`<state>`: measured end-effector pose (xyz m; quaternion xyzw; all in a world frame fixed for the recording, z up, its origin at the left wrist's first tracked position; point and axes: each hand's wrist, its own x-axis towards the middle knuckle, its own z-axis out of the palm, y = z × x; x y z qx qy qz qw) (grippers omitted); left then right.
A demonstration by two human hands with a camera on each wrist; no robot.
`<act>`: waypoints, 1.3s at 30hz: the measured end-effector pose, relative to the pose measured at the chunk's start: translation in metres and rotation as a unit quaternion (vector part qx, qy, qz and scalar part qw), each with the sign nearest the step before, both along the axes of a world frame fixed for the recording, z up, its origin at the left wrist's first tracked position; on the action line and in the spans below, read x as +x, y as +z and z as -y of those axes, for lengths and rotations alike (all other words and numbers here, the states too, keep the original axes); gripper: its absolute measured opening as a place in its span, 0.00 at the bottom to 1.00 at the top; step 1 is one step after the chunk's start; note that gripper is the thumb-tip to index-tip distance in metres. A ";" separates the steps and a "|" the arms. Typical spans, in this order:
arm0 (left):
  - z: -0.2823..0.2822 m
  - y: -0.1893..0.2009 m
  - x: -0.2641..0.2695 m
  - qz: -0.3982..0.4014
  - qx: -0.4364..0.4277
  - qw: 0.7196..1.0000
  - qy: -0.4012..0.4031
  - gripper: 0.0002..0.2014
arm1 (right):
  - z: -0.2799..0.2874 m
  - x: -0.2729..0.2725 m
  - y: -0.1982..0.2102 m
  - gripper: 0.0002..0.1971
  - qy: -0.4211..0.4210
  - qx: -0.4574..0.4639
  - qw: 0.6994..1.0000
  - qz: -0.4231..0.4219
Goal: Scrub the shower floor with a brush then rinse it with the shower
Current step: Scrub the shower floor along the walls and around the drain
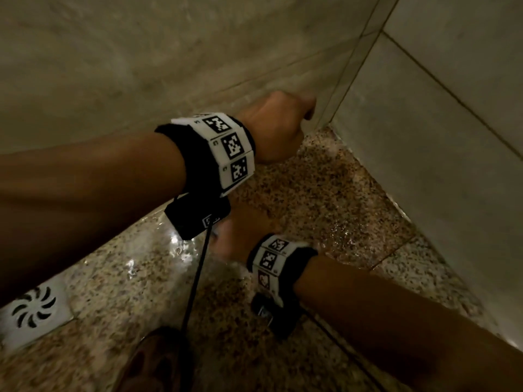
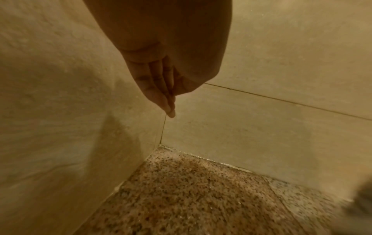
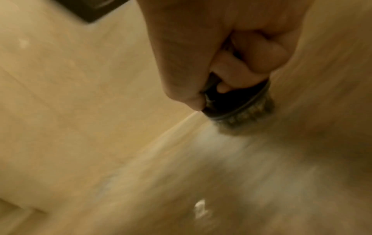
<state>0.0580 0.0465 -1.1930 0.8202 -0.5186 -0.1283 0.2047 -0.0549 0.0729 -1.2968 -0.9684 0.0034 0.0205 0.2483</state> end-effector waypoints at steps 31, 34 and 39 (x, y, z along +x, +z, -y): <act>0.065 -0.019 -0.002 0.033 -0.146 0.987 -0.049 0.23 | 0.210 0.015 -0.026 0.31 -0.459 -0.045 0.873 -0.160; 0.069 -0.016 -0.003 0.018 -0.151 0.988 -0.035 0.27 | 0.204 0.040 -0.014 0.29 -0.488 0.007 0.860 -0.148; 0.071 -0.016 0.000 0.021 -0.158 0.987 -0.021 0.14 | 0.175 0.036 -0.005 0.27 -0.322 -0.086 0.923 -0.192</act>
